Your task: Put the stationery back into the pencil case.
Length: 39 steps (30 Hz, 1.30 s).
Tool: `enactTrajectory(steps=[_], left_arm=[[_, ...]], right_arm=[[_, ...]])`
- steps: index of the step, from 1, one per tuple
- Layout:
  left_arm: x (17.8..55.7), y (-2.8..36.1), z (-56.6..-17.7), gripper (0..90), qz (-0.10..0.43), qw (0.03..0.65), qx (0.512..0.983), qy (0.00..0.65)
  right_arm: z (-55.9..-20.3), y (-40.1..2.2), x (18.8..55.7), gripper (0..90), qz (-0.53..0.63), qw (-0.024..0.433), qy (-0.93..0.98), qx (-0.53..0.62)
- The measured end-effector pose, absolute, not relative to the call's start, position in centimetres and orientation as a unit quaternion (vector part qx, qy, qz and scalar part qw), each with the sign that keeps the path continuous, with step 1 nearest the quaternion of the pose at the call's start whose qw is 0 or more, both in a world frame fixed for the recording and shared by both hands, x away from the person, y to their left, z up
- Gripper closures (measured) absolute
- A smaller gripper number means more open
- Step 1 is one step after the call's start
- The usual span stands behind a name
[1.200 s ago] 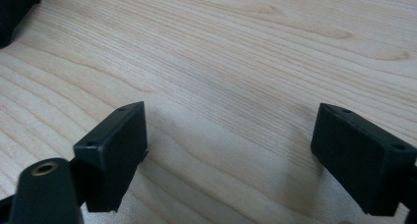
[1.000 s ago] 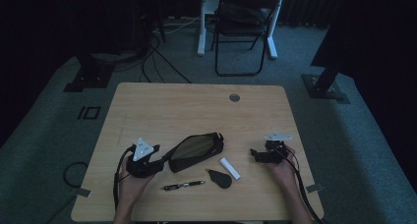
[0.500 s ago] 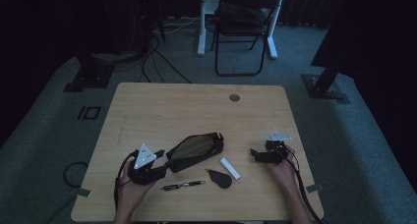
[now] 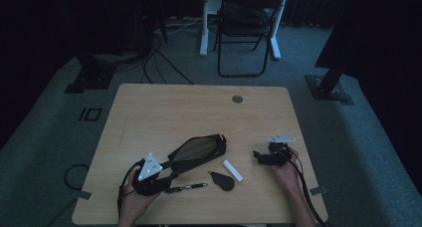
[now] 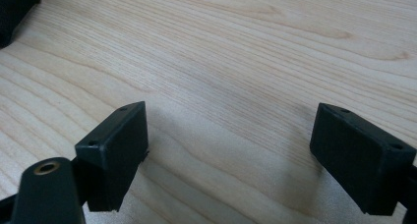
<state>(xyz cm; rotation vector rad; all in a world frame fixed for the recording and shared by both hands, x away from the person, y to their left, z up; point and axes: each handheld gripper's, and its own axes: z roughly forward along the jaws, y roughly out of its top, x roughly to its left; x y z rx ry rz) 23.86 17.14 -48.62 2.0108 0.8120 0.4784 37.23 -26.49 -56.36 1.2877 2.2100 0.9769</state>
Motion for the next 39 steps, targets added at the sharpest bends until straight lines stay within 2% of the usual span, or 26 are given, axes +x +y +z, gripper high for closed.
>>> enactTrajectory(steps=[11,39], left_arm=[[23.3,15.9,-49.9,61.5,0.17,0.43,0.834,0.302],[24.1,13.9,-52.7,64.2,0.127,0.405,0.86,0.283]], right_arm=[[-56.4,-26.5,37.2,14.4,0.35,0.2,0.791,0.461],[-56.4,-26.5,37.2,14.4,0.35,0.2,0.791,0.461]])
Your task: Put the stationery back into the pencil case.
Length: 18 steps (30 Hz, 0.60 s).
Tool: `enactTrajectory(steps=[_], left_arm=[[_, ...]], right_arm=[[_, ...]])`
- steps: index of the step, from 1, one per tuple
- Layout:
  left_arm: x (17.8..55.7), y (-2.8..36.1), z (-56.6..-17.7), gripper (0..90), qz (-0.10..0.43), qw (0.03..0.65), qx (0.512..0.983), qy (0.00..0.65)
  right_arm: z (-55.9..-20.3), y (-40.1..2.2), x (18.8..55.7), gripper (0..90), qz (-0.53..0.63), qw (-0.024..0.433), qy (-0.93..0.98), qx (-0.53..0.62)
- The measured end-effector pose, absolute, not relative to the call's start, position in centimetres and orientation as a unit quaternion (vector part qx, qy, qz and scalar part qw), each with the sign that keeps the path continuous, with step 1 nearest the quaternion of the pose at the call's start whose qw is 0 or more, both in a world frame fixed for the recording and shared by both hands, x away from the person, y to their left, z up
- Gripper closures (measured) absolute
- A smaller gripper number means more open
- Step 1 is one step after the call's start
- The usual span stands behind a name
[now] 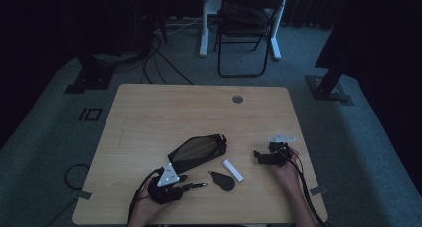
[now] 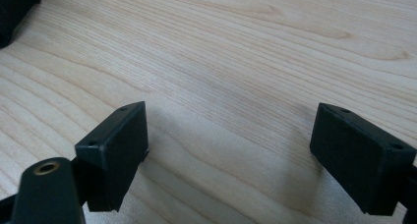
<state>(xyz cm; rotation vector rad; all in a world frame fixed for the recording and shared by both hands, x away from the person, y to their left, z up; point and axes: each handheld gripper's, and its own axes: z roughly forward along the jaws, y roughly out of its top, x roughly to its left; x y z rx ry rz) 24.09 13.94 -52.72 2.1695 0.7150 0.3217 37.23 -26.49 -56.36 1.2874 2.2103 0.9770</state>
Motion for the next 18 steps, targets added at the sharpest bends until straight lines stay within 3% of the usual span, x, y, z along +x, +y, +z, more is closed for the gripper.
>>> enactTrajectory(steps=[18], left_arm=[[24.6,13.4,-54.2,67.3,0.118,0.38,0.874,0.278]], right_arm=[[-56.4,-26.5,37.2,14.4,0.35,0.2,0.791,0.461]])
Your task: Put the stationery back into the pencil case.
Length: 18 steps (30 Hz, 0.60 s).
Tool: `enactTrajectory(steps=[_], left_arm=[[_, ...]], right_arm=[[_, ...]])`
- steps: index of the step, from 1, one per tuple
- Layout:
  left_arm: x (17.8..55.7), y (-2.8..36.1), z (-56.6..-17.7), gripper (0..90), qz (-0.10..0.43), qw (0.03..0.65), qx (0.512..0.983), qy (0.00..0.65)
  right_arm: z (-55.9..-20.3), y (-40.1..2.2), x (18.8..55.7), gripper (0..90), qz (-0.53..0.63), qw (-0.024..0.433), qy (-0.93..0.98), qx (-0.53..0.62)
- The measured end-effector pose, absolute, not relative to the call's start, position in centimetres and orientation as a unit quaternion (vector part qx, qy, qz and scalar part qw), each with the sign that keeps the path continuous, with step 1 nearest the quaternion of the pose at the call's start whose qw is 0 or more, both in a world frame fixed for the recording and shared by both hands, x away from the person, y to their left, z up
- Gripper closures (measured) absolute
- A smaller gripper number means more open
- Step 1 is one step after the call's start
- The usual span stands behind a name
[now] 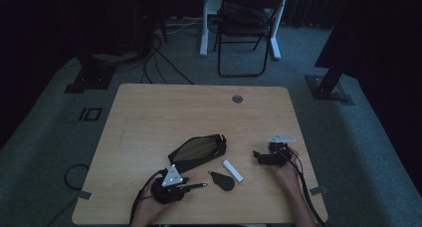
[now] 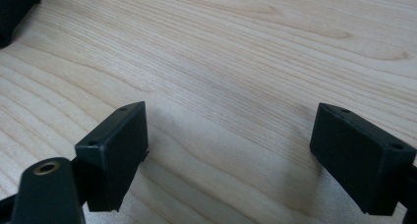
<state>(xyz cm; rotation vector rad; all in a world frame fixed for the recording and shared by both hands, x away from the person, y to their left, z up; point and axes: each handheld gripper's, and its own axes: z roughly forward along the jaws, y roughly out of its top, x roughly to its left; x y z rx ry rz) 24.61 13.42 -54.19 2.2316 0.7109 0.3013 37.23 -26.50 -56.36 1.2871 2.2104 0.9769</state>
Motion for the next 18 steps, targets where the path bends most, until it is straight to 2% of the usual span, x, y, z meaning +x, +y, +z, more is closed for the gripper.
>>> enactTrajectory(steps=[18], left_arm=[[24.87,13.05,-55.15,73.3,0.12,0.354,0.886,0.275]], right_arm=[[-56.36,-26.49,37.23,14.3,0.35,0.2,0.791,0.461]])
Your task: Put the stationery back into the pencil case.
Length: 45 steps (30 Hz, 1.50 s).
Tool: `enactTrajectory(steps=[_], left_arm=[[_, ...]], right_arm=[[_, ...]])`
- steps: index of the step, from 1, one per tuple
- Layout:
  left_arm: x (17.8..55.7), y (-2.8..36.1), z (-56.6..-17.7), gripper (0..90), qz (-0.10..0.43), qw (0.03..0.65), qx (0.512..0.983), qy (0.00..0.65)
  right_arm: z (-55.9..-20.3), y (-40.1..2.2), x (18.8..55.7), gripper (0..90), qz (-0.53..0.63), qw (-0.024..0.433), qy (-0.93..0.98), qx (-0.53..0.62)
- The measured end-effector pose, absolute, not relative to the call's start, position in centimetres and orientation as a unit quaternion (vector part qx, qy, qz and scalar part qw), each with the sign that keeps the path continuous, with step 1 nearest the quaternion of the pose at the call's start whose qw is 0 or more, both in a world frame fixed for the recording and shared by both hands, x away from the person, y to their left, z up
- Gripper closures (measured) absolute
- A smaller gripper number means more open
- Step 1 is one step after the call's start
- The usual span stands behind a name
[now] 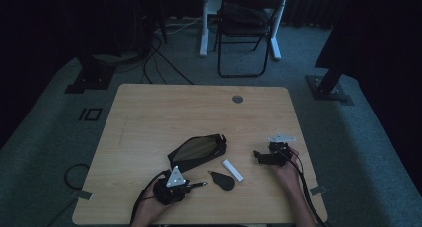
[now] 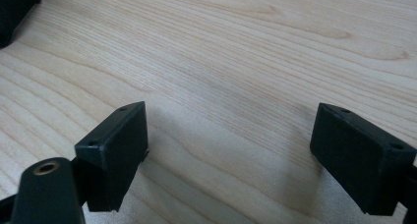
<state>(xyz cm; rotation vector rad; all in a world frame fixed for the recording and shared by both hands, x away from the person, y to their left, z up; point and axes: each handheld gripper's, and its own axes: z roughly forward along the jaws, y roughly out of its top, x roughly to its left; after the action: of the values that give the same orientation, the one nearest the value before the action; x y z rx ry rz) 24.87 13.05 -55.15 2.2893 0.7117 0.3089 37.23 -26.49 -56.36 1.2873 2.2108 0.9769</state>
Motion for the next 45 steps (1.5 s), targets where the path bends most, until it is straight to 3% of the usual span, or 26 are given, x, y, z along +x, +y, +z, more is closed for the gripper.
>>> enactTrajectory(steps=[5,45], left_arm=[[25.0,13.2,-55.2,78.4,0.122,0.355,0.885,0.275],[24.5,13.3,-54.1,79.3,0.127,0.371,0.879,0.271]], right_arm=[[-56.4,-26.5,37.2,14.3,0.35,0.2,0.791,0.46],[-56.4,-26.5,37.2,14.3,0.35,0.2,0.791,0.461]])
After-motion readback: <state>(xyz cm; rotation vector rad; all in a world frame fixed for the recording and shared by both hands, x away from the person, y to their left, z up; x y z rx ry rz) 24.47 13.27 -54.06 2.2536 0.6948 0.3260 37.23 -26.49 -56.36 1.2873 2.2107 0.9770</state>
